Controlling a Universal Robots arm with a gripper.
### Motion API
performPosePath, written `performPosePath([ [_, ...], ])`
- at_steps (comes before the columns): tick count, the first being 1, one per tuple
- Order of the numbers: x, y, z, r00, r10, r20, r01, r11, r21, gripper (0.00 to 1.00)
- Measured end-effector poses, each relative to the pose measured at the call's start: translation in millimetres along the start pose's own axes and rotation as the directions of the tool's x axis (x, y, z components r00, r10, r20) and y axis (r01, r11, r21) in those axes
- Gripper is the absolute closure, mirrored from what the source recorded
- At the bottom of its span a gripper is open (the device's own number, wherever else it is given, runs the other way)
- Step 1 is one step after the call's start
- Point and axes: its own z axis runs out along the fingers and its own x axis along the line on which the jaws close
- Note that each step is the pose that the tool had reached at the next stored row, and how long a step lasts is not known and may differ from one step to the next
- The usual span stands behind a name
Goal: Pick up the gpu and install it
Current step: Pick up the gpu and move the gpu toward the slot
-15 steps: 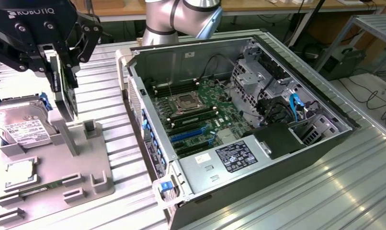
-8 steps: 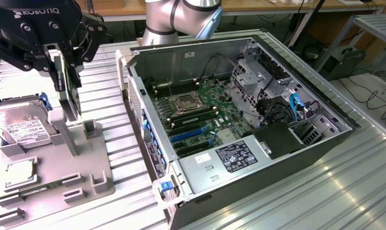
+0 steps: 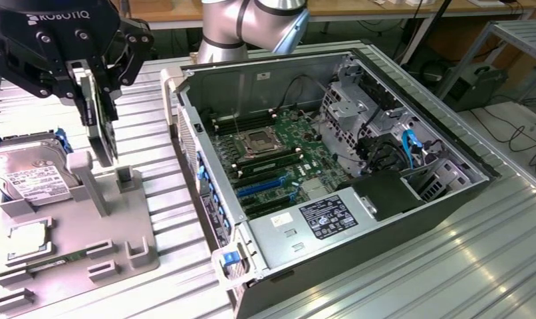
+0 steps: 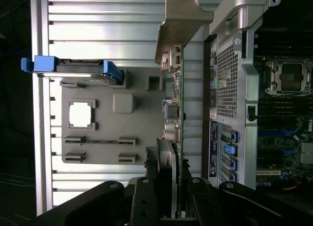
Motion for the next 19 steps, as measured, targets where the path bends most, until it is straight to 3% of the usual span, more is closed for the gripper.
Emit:
performPosePath([
  [19,-6.3,0.0,0.2,1.0,0.0,0.0,0.0,1.0,0.0003,0.73],
])
